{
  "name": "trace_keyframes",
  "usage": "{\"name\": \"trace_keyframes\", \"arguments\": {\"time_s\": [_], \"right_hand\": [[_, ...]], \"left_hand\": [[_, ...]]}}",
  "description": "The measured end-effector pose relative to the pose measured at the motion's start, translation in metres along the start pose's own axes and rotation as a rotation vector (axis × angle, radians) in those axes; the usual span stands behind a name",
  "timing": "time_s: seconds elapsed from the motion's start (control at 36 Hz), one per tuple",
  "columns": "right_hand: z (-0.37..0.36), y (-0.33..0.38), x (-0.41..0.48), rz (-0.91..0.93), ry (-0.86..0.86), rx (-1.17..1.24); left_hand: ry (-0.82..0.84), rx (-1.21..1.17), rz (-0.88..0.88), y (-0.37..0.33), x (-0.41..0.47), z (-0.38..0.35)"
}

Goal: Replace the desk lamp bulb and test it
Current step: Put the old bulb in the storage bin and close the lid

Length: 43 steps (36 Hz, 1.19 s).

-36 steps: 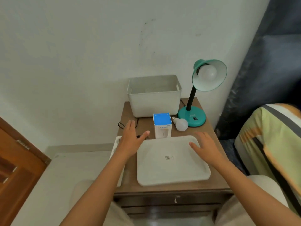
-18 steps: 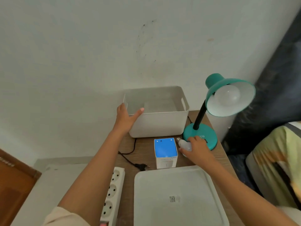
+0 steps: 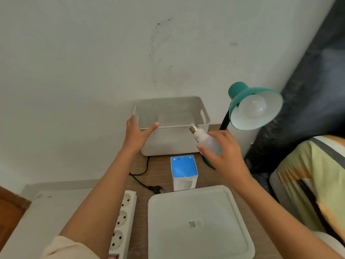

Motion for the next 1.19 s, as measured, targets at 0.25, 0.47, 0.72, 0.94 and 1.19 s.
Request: {"name": "trace_keyframes", "arguments": {"time_s": [0.25,0.47,0.72,0.94,1.19], "right_hand": [[-0.032,0.018,0.109,0.121,0.041,0.029],[-0.088,-0.018,0.161,0.014,0.367,-0.113],[-0.103,-0.025,0.174,0.085,0.483,-0.104],[-0.095,-0.037,0.176,0.033,0.274,-0.111],[-0.099,-0.034,0.188,-0.006,0.211,-0.098]], "left_hand": [[0.019,-0.041,0.029,0.004,0.005,0.004],[-0.004,-0.124,0.05,0.011,0.012,-0.001],[-0.008,-0.15,0.038,0.012,0.013,-0.002],[0.005,-0.15,0.048,0.013,0.011,-0.002],[0.006,-0.153,0.067,0.013,0.01,-0.002]]}}
Point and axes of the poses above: each hand's wrist, its own x-axis towards the middle knuckle, its own z-axis out of the back of the hand, y = z × x, the point moved 3 cm from there along x, towards the middle knuckle, and after that the axes turned 10 degrees about z, right-handed, at the moved point
